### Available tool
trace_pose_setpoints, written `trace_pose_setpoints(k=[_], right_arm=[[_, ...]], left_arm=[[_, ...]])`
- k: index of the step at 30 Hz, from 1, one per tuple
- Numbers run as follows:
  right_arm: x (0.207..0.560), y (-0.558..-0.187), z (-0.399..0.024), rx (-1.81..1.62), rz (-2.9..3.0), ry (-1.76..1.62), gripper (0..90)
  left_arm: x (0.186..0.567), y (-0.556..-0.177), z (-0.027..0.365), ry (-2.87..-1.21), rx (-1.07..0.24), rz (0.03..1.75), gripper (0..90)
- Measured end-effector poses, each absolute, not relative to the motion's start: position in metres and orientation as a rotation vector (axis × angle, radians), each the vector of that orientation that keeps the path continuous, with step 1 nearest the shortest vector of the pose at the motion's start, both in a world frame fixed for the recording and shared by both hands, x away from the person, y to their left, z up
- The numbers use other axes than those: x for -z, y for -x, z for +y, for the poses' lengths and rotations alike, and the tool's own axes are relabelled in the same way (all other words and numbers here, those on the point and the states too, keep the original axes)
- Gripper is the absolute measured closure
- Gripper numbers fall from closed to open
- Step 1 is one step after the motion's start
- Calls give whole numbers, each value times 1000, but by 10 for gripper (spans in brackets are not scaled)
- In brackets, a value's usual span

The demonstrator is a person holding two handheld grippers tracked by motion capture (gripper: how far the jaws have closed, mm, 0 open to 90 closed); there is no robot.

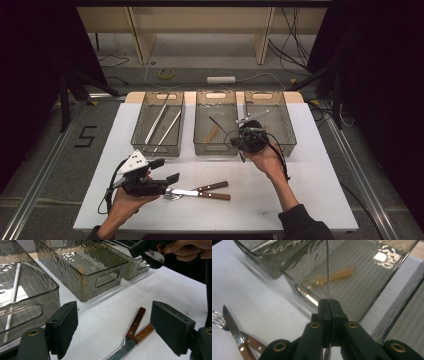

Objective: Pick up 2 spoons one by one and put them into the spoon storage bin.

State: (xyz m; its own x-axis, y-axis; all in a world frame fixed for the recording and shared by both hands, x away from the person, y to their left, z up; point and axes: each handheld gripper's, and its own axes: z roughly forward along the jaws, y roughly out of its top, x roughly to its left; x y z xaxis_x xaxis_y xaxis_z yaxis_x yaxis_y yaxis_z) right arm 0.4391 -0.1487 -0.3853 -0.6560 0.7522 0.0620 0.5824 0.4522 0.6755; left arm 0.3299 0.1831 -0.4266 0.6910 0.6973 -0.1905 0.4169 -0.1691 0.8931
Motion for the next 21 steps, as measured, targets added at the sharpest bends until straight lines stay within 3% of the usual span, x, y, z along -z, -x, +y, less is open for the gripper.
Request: trace_pose_setpoints(k=[21], right_arm=[[375,-486,-134,-1017,2401,-1229,896]], left_arm=[[426,-329,181,-1805,-333,868,217]])
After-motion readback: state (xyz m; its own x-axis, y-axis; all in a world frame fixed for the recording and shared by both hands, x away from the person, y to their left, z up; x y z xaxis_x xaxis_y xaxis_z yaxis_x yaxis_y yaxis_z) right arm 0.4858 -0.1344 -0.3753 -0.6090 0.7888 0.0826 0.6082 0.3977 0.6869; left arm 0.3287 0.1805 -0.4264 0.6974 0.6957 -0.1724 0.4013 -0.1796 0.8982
